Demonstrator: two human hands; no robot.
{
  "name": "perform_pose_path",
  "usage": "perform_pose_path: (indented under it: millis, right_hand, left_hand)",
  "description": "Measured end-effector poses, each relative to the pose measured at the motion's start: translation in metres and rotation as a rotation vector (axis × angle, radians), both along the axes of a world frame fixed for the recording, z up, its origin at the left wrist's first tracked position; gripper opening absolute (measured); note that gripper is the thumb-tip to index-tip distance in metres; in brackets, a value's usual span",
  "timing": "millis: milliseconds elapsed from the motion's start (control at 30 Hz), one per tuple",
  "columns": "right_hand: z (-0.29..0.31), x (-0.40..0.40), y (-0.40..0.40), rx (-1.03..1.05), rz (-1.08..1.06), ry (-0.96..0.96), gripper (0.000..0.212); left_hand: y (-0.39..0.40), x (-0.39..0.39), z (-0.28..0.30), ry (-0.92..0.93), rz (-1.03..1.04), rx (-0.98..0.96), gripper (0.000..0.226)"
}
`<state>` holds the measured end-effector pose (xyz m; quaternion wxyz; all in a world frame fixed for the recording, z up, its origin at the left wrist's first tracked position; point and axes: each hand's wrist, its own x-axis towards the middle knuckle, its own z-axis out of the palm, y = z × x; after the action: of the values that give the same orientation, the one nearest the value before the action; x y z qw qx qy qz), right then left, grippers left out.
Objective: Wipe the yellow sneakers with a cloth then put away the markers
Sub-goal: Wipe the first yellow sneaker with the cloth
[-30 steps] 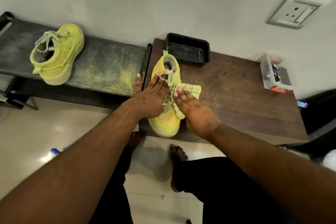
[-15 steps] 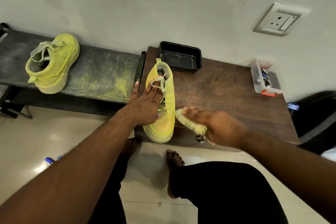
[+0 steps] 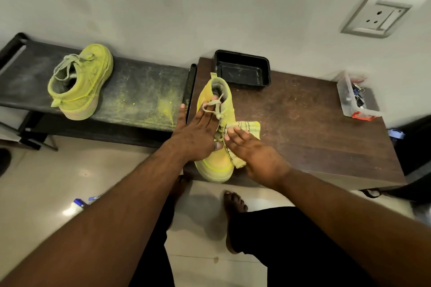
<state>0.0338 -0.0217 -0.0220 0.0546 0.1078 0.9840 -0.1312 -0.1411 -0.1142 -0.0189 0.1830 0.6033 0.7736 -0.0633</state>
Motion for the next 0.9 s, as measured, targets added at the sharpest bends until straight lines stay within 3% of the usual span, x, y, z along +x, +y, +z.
perform_pose_path:
  millis: [300, 367, 467, 533, 700, 800, 900]
  right_hand:
    - [0.043, 0.038, 0.013, -0.155, 0.490, -0.298, 0.067]
    - [0.056, 0.041, 0.022, -0.179, 0.383, -0.210, 0.066]
    - [0.066, 0.034, 0.039, -0.283, -0.002, 0.150, 0.064]
    - [0.063, 0.020, 0.047, -0.274, -0.176, 0.279, 0.061]
    - [0.030, -0.027, 0.022, -0.410, -0.525, 0.384, 0.075]
    - [0.013, -0.042, -0.003, -0.533, -0.569, 0.419, 0.076]
    - [0.010, -0.038, -0.007, -0.507, -0.552, 0.375, 0.077]
  left_hand:
    - [-0.004, 0.000, 0.000, -0.029, 0.016, 0.034, 0.086]
    - [-0.004, 0.000, -0.002, -0.034, 0.018, 0.043, 0.087]
    - [-0.003, -0.001, -0.002, -0.044, 0.022, 0.054, 0.088]
    - [-0.003, -0.001, -0.003, -0.046, 0.023, 0.052, 0.088]
    - [-0.003, -0.001, -0.005, -0.032, 0.023, 0.045, 0.087]
    - [-0.002, 0.000, -0.006, -0.017, 0.025, 0.041, 0.086]
    - [-0.001, 0.000, -0.005, -0.023, 0.031, 0.018, 0.085]
